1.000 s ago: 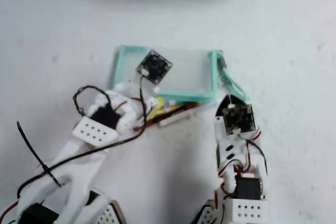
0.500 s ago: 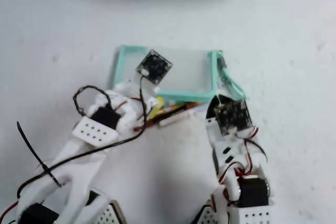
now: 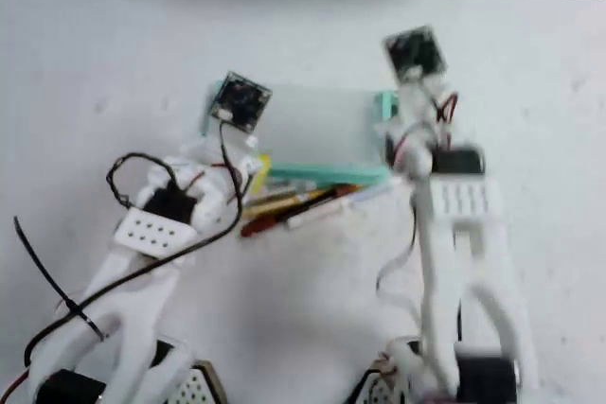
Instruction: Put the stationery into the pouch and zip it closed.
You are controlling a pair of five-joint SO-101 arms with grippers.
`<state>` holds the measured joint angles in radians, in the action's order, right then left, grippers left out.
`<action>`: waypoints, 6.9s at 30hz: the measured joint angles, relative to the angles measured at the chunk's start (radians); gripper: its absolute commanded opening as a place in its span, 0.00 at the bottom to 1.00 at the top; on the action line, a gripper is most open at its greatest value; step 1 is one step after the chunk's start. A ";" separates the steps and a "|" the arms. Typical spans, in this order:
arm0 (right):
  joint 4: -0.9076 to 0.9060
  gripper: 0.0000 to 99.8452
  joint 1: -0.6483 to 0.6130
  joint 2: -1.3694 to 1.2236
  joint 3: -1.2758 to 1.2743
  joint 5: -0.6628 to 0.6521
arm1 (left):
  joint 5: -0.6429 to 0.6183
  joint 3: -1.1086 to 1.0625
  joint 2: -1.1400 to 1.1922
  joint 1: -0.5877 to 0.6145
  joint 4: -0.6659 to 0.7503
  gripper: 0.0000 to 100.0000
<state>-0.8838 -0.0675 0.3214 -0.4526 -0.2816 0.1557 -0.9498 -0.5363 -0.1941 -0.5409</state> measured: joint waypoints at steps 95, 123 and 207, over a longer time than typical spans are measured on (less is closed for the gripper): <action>-0.819 0.02 -0.178 -0.701 1.880 0.018 | 0.000 -0.046 0.000 0.000 0.089 0.20; -0.819 0.02 -0.215 0.058 0.730 0.017 | 0.057 -0.123 -0.414 0.009 -0.098 0.26; -0.816 0.02 -0.721 0.835 0.359 -0.606 | 0.410 -0.026 -1.030 -0.331 -0.574 0.34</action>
<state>-1.7001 -0.7887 1.1561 -0.0936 -0.8876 0.5654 -0.9759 -1.5658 -0.5255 -1.1147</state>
